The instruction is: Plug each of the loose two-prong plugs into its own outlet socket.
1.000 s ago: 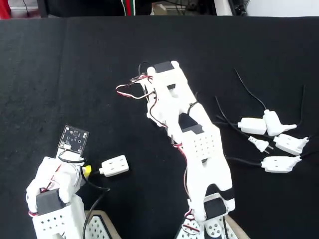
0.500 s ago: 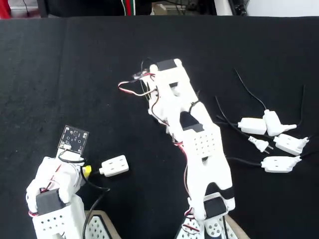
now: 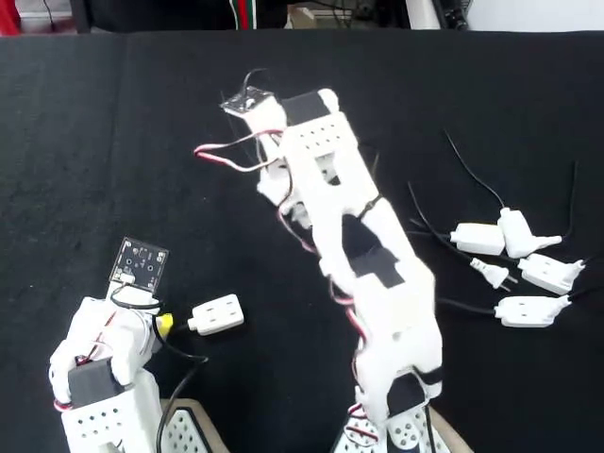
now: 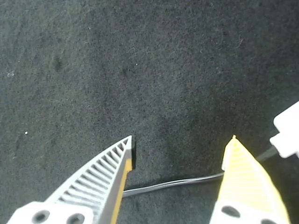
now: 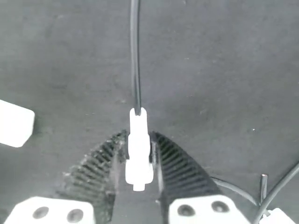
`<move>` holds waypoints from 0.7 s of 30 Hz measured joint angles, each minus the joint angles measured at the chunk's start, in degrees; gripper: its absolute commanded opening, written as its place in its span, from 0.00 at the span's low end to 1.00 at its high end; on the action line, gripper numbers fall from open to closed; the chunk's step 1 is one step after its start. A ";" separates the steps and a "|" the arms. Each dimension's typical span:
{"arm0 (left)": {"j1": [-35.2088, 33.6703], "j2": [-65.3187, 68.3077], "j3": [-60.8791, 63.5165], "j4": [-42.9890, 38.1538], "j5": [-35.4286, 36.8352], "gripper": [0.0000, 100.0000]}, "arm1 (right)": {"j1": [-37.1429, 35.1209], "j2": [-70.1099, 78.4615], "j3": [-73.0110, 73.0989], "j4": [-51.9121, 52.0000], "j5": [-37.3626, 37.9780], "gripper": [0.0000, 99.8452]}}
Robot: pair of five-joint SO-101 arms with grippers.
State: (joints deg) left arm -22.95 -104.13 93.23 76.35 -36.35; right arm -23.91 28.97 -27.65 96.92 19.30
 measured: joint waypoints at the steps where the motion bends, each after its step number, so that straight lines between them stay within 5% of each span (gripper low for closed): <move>1: 0.00 0.00 0.00 0.00 -0.44 0.30 | -0.53 -2.55 2.64 -1.49 -0.09 0.05; 9: 0.18 0.00 0.09 0.00 -1.58 0.30 | -1.67 -29.45 34.20 -20.66 -2.02 0.05; 21: 15.21 0.09 -3.43 -4.48 6.15 0.30 | -9.05 -61.10 71.82 -55.30 -16.09 0.01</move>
State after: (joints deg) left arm -7.74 -104.04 89.80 71.87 -30.20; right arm -32.97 -32.13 44.18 41.63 3.21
